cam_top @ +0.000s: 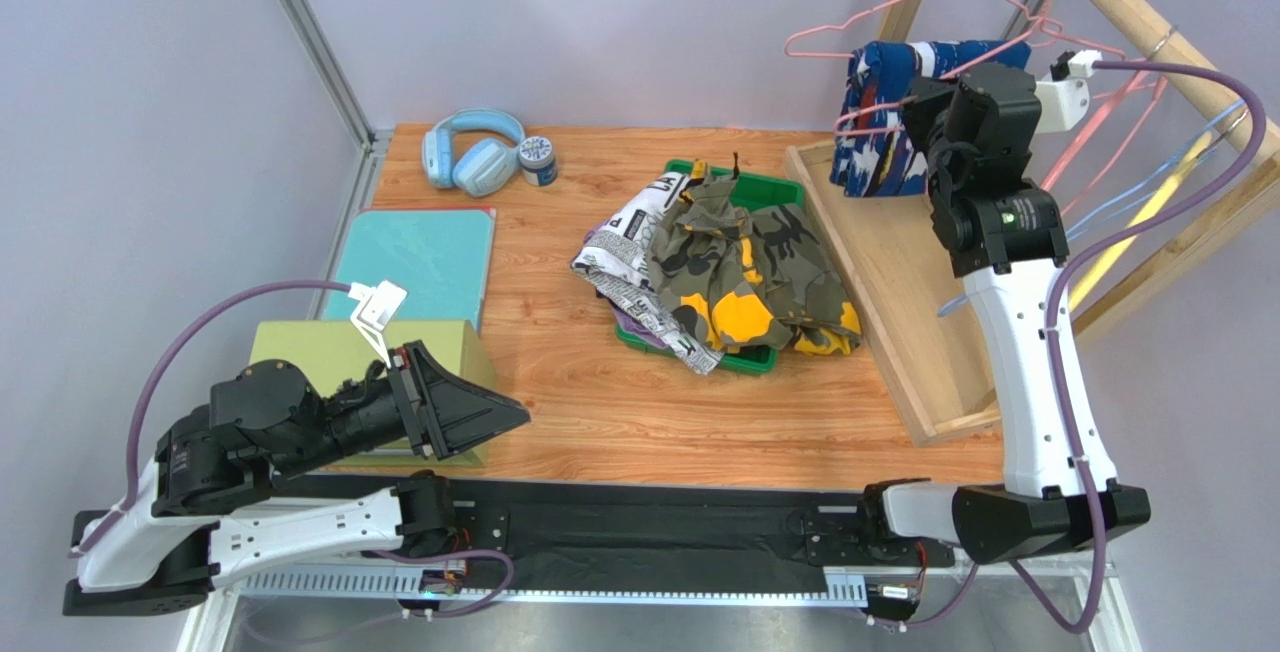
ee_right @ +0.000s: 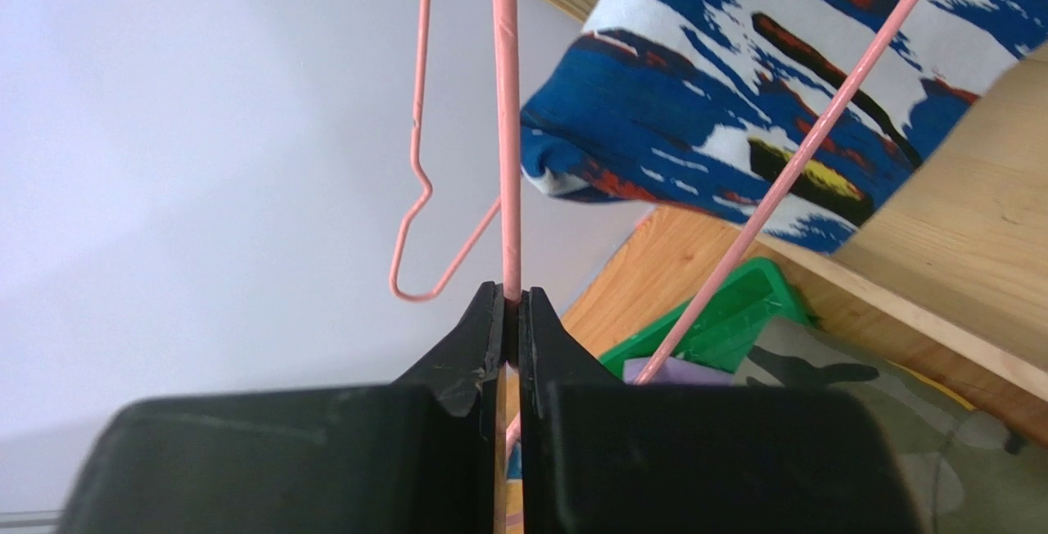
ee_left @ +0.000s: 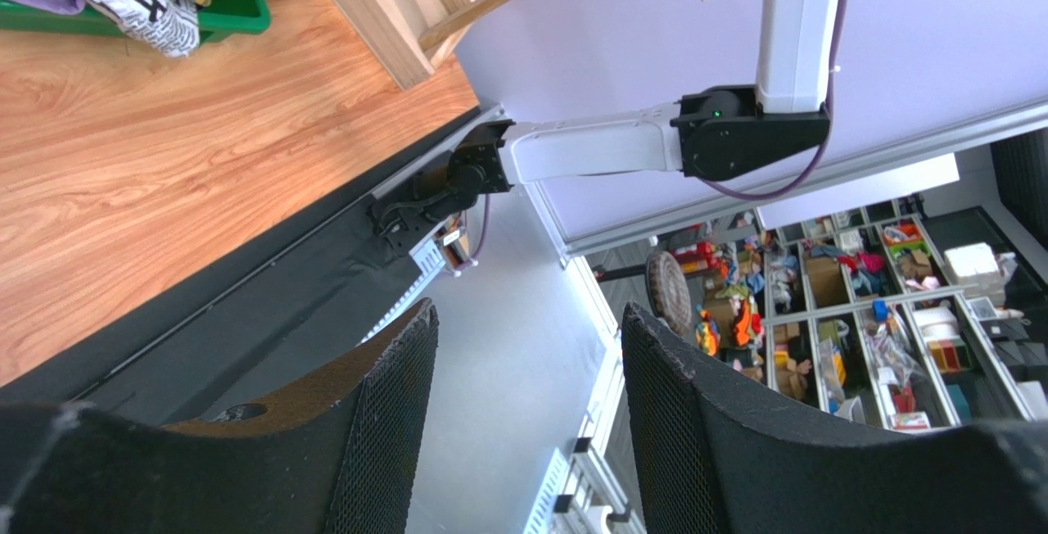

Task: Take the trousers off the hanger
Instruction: Hang the hanger back to the clothesline with the right arm

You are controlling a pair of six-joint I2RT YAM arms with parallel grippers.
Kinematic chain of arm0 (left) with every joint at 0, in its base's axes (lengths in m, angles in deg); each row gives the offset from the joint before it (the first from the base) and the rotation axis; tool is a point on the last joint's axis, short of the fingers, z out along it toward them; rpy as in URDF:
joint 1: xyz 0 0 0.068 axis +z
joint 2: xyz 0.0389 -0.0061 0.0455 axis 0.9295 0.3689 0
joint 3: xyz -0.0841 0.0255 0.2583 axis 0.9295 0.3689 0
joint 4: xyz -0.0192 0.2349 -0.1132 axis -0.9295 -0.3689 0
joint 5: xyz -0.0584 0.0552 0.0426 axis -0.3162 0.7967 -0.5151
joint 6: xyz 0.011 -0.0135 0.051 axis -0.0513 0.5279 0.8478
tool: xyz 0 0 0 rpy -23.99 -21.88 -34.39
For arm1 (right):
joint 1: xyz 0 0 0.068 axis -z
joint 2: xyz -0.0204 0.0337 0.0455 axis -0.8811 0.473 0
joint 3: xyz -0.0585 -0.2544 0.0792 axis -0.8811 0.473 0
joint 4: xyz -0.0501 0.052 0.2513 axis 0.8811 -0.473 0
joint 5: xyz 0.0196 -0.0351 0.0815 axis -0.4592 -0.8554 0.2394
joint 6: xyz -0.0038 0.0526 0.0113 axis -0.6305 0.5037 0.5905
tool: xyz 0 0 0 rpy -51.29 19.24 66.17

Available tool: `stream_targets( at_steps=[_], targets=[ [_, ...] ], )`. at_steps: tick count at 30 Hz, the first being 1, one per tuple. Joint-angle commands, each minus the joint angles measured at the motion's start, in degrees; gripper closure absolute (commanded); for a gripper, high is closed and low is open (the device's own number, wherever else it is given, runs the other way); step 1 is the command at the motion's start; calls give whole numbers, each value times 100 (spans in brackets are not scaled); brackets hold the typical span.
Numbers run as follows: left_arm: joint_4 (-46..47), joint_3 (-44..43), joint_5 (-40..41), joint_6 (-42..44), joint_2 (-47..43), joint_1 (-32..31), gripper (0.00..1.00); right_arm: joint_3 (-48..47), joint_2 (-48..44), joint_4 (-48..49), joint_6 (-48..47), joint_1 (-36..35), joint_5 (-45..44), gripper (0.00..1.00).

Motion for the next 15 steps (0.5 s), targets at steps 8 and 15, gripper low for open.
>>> stream_targets(
  at_steps=[8, 15],
  targets=[
    [-19, -153, 18, 15, 150, -8, 38, -35, 102, 289, 505, 496, -44, 100],
    [16, -145, -79, 24, 256, -8, 38, 528, -250, 78, 1111, 522, -510, 100]
  ],
)
